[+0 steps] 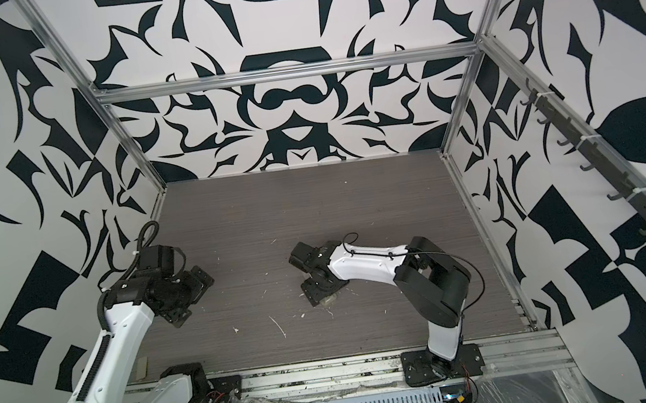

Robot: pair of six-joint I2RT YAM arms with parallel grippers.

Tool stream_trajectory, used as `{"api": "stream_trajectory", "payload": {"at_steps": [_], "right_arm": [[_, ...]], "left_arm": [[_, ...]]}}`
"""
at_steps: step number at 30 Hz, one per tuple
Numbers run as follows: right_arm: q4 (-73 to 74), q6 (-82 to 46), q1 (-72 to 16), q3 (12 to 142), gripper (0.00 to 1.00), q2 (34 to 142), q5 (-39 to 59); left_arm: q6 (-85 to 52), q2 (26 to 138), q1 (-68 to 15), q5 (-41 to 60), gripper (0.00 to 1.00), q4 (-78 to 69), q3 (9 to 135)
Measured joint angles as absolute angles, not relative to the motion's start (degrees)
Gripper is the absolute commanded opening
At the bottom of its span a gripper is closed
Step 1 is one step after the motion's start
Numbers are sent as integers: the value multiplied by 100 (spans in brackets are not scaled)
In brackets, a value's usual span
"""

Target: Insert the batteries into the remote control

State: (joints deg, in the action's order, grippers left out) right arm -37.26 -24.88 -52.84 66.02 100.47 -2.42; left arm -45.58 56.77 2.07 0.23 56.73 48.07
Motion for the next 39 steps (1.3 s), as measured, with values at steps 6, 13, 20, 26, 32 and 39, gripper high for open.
{"api": "stream_trajectory", "payload": {"at_steps": [6, 13, 20, 26, 32, 39], "right_arm": [[-4204, -2196, -5286, 7046, 99, 9620, -368], [-4646, -1903, -5286, 7620, 99, 9354, -283], [-4875, -1688, -5284, 7730, 99, 9312, -34], [-4941, -1505, -5175, 7673, 99, 9100, 222], [-4987, -1286, -4766, 7557, 99, 8873, 445], [-5041, -1028, -4340, 7524, 99, 8855, 652]], "left_arm": [[-4346, 5651, 1470, 30, 92, 5948, 4812], [-4230, 5586, 3052, 84, 91, 5968, 4807], [-4665, 5459, 3616, -121, 94, 5988, 4521], [-4995, 5647, 3686, -620, 97, 5986, 4519], [-5065, 6316, 3887, -777, 100, 5828, 4458], [-5124, 6637, 4333, -945, 99, 5721, 4447]]}}
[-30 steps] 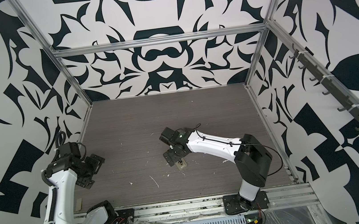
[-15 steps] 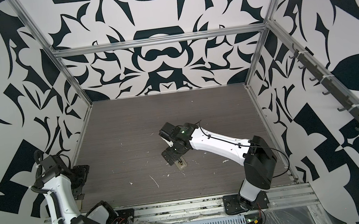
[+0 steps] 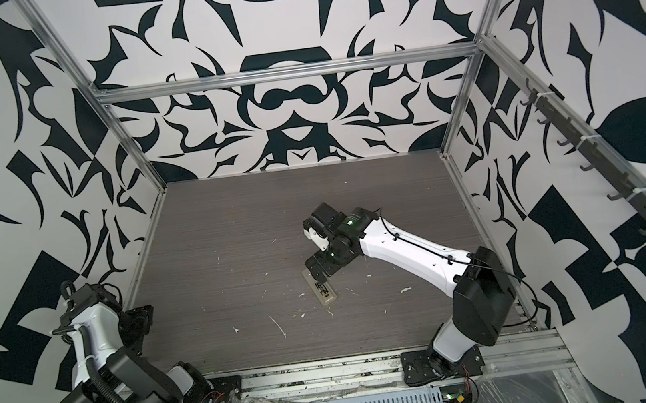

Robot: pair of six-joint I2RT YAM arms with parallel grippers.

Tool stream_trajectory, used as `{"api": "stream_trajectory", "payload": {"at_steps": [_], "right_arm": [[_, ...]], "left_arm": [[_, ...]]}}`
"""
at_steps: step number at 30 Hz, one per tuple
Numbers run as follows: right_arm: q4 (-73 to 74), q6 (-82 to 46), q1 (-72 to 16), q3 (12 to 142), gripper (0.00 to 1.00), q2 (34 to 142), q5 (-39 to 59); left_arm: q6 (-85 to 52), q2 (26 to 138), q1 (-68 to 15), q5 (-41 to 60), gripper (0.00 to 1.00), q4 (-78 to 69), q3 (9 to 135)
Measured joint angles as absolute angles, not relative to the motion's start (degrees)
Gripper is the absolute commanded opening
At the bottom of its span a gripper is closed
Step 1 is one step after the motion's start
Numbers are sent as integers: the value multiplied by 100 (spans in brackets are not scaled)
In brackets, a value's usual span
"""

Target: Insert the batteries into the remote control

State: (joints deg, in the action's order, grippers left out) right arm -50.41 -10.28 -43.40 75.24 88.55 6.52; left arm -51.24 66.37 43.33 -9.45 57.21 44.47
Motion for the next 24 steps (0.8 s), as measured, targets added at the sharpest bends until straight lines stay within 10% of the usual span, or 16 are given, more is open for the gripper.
{"api": "stream_trajectory", "payload": {"at_steps": [24], "right_arm": [[-5293, -790, -4014, 7612, 98, 9282, 775]], "left_arm": [[-4897, 7815, 5734, -899, 99, 5059, 4080]]}}
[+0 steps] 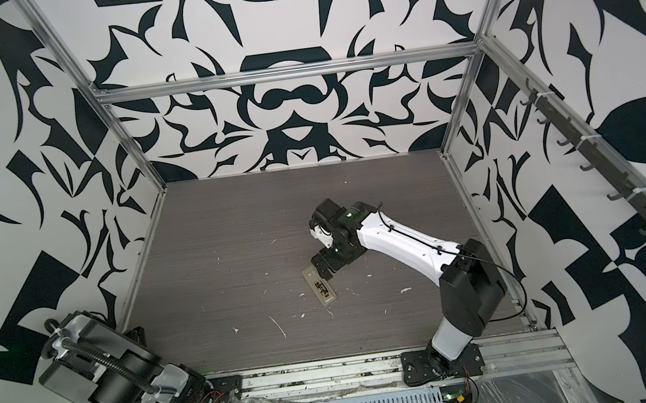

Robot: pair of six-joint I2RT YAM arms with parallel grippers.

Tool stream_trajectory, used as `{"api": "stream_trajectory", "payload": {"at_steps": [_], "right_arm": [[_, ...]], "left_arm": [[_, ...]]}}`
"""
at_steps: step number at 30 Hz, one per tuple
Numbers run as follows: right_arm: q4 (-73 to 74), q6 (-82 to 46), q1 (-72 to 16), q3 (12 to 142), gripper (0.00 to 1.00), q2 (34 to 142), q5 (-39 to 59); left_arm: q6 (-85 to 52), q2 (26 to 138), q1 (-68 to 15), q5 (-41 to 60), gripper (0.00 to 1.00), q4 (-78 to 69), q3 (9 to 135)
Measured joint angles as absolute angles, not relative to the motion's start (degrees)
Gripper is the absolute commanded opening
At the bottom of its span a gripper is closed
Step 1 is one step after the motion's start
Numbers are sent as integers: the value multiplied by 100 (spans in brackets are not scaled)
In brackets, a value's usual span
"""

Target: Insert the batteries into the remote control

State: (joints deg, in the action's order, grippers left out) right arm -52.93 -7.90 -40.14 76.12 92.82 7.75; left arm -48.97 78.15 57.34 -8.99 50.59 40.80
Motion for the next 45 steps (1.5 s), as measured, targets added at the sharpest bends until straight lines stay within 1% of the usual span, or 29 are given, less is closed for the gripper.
{"api": "stream_trajectory", "payload": {"at_steps": [4, 7, 10, 12, 14, 23, 24, 28, 35, 41, 45], "right_arm": [[-5312, -757, -4012, 7612, 98, 9295, 775], [-5312, -753, -3994, 7612, 98, 9295, 773], [-5317, -751, -3970, 7612, 98, 9295, 773], [-5328, -749, -3964, 7612, 98, 9295, 773], [-5341, -746, -3955, 7612, 97, 9295, 773], [-5402, -727, -3933, 7614, 97, 9295, 722], [-5404, -725, -3931, 7614, 97, 9295, 714], [-5419, -703, -3900, 7614, 97, 9275, 639], [-5450, -685, -3859, 7614, 96, 9035, 578], [-5513, -681, -3859, 7682, 96, 9063, 565], [-5509, -639, -3859, 7797, 96, 9072, 528]], "left_arm": [[-4768, 8066, 5782, -904, 100, 4991, 4095], [-4644, 8147, 5791, -897, 95, 4923, 4141], [-4495, 8228, 5791, -858, 94, 4845, 4176], [-4438, 8239, 5798, -825, 89, 4821, 4180], [-4375, 8287, 5802, -784, 86, 4803, 4215], [-4296, 8405, 5806, -661, 86, 4729, 4296], [-4296, 8407, 5806, -657, 82, 4727, 4296], [-4268, 8414, 5806, -604, 79, 4646, 4294], [-4259, 8407, 5806, -355, 69, 4421, 4246], [-4224, 8409, 5774, -237, 65, 4346, 4239], [-4193, 8409, 5666, -237, 64, 4346, 4239]]}}
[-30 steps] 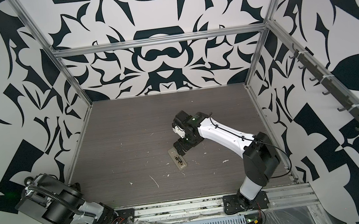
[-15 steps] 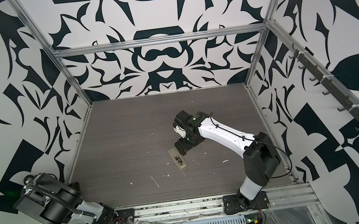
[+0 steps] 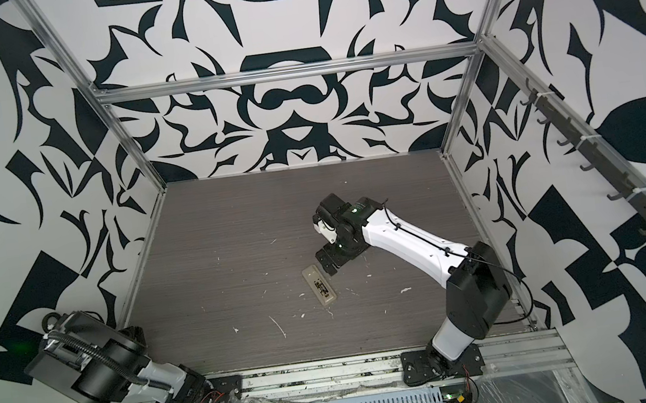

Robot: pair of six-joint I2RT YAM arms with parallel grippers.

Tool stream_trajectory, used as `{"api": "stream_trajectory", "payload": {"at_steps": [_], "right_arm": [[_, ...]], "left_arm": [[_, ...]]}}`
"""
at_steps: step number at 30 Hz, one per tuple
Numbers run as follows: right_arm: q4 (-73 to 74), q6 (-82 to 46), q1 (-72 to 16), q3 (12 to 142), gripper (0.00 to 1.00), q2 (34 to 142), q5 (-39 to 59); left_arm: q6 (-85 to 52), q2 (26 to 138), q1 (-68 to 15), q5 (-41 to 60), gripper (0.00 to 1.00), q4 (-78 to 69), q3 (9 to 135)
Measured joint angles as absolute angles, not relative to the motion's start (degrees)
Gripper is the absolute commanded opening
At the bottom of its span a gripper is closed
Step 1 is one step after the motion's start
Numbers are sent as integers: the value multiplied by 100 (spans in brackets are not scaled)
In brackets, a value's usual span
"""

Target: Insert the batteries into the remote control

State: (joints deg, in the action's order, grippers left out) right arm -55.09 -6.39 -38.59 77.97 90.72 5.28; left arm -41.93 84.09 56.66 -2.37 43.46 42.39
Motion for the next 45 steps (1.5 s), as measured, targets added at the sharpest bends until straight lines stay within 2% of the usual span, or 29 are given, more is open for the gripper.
{"api": "stream_trajectory", "payload": {"at_steps": [5, 11, 21, 26, 31, 37, 45], "right_arm": [[-5509, -602, -3833, 7800, 96, 9067, 506], [-5507, -600, -3809, 7800, 96, 9039, 486], [-5468, -598, -3752, 7778, 96, 8759, 486], [-5398, -596, -3747, 7669, 96, 8549, 484], [-5343, -587, -3747, 7485, 96, 8294, 471], [-5269, -585, -3747, 7244, 96, 8027, 471], [-5214, -587, -3747, 7223, 96, 7929, 471]], "left_arm": [[-4226, 8364, 5310, -220, 62, 4324, 4213], [-4574, 8311, 4307, -198, 62, 4292, 4182], [-6576, 8324, 788, -346, 62, 3999, 4241], [-7723, 8807, -980, -537, 62, 3964, 4685], [-8508, 9546, -2276, -650, 67, 3966, 5478], [-9074, 10114, -3138, -642, 76, 3857, 6195], [-9161, 10269, -3319, -613, 77, 3800, 6685]]}}
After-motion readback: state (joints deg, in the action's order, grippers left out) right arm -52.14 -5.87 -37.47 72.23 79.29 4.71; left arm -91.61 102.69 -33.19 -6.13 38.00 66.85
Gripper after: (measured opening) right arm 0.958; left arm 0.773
